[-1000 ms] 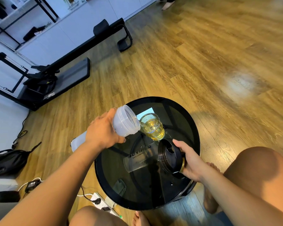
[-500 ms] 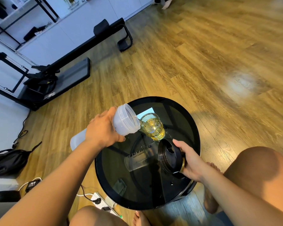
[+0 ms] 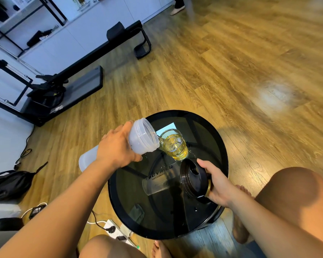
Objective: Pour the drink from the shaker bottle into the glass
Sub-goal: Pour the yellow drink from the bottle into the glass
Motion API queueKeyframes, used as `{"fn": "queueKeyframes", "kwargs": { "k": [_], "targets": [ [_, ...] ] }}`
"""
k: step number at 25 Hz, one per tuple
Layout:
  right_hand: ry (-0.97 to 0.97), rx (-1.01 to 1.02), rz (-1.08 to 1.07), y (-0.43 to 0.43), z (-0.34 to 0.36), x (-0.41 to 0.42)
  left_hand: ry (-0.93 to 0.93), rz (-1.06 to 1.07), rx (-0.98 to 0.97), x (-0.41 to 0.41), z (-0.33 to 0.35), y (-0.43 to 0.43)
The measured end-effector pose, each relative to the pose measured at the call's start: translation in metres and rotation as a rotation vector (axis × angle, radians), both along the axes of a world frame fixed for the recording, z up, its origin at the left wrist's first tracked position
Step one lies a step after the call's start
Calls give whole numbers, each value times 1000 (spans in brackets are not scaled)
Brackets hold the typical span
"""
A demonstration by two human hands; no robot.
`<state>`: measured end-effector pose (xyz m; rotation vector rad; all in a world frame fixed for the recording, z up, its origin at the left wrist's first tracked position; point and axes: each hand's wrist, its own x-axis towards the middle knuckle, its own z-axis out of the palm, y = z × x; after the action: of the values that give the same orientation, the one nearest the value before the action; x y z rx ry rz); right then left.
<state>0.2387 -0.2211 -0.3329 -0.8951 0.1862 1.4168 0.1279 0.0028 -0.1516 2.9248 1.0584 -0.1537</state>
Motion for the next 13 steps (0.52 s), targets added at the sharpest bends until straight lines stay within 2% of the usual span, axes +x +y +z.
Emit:
{"fn": "queueKeyframes", "kwargs": {
  "k": [13],
  "targets": [
    [1,9,14,-1,4,0,26,-60,134,6,-2,2]
  ]
}}
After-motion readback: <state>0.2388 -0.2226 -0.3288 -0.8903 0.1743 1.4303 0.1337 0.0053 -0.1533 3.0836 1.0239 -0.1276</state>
